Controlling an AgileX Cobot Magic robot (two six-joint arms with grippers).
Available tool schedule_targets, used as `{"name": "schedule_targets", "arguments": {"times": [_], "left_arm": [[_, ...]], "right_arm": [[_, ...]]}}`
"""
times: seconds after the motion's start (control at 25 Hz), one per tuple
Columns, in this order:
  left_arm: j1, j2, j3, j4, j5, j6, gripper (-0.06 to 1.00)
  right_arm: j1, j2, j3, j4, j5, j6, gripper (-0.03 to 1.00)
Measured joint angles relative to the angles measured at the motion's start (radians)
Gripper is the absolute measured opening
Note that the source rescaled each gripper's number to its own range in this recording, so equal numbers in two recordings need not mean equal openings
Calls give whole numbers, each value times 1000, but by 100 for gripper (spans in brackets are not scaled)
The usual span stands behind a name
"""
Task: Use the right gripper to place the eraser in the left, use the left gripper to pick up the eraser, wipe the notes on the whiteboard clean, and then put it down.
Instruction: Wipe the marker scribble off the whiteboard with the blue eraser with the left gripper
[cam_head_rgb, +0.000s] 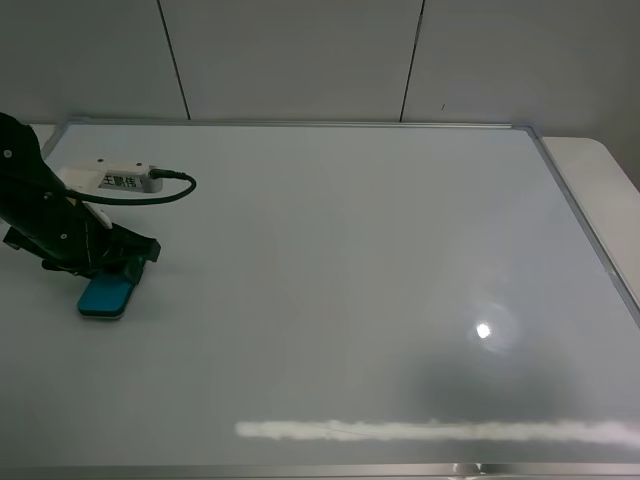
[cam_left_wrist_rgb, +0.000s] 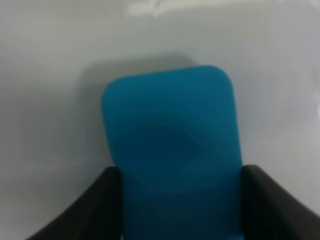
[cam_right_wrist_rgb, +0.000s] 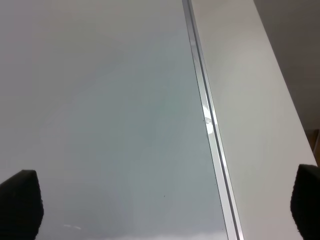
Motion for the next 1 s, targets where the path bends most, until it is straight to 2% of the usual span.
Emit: {"name": "schedule_targets", "arguments": {"times": [0.12, 0.24, 0.36, 0.52, 0.72, 1.0], "left_arm": [[0, -32, 3, 54, 31, -22, 4], [6, -39, 4, 161, 35, -83, 4], [52, -39, 4, 245, 22, -141, 4], [129, -39, 5, 318, -45, -156, 4], [149, -39, 5, 327, -77, -156, 4], [139, -39, 66, 274, -181, -127, 4]], "right_arm": [[0, 0, 0, 0, 0, 0, 100], [0, 0, 0, 0, 0, 0, 100], [0, 0, 0, 0, 0, 0, 100], [0, 0, 0, 0, 0, 0, 100], [0, 0, 0, 0, 0, 0, 100], [0, 0, 0, 0, 0, 0, 100]]}}
